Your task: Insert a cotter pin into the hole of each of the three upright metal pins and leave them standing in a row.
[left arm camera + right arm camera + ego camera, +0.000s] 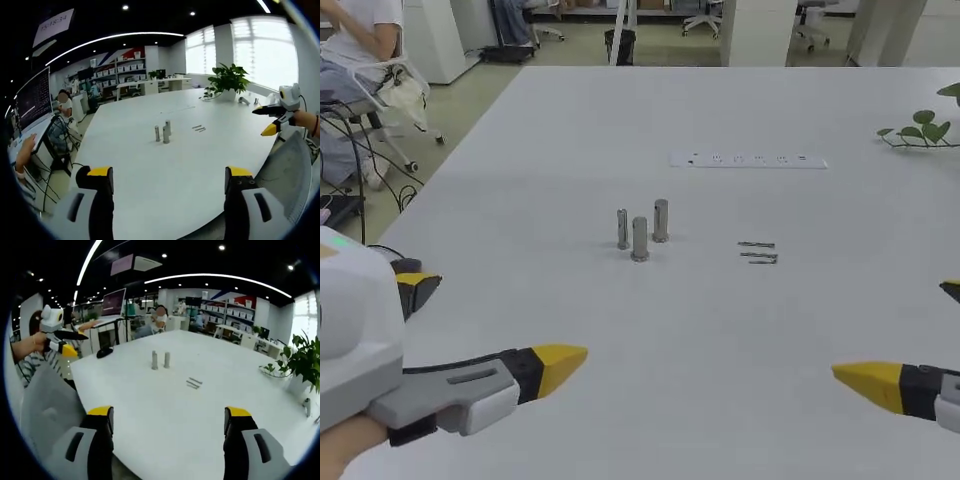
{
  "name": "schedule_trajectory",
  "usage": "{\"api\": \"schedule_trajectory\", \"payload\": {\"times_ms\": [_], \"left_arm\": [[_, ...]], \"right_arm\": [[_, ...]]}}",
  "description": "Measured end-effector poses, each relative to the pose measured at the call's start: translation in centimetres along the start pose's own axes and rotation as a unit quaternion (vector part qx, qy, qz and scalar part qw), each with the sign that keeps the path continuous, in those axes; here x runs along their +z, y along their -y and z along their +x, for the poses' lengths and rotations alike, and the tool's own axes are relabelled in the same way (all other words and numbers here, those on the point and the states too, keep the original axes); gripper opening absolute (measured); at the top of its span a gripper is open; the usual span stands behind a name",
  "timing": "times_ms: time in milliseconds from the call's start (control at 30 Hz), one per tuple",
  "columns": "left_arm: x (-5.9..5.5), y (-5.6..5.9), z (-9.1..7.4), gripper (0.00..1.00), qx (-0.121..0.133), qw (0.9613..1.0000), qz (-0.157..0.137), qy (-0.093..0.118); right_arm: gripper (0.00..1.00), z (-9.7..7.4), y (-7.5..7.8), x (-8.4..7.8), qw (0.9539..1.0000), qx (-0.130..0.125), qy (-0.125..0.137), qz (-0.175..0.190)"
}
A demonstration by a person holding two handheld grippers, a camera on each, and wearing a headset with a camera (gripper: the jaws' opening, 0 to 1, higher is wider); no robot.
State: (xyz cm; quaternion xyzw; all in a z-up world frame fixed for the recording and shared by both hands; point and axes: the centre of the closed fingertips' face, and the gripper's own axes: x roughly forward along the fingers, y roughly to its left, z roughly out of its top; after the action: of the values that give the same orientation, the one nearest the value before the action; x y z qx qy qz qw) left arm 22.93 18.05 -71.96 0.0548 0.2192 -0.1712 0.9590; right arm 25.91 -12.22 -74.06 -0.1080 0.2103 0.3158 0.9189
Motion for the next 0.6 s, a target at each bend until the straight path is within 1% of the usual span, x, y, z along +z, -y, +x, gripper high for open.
{"api": "schedule_trajectory", "payload": {"times_ms": [133,233,367,467,600], "left_arm": [[0.07,0.13,-0.01,0.94,-0.003,1.0,0.005,0.001],[0.08,0.25,-0.05,0.96,-0.004,0.9999,0.009,0.001],[0.18,0.34,-0.15,0.99,-0.004,0.9999,0.011,0.004],[0.35,0.33,-0.24,0.99,-0.003,0.9999,0.013,0.008],[0.36,0.26,-0.31,0.99,-0.001,0.9999,0.014,0.007]], "right_arm": [[0.95,0.19,-0.28,-0.19,1.0,0.004,-0.005,0.001],[0.99,0.26,-0.45,-0.07,1.0,0.004,-0.002,-0.002],[1.0,0.17,-0.42,0.14,1.0,0.002,0.002,-0.003],[1.0,0.05,-0.36,0.23,1.0,0.001,0.004,0.0],[1.0,-0.07,-0.33,0.09,1.0,0.0,0.003,-0.001]]}}
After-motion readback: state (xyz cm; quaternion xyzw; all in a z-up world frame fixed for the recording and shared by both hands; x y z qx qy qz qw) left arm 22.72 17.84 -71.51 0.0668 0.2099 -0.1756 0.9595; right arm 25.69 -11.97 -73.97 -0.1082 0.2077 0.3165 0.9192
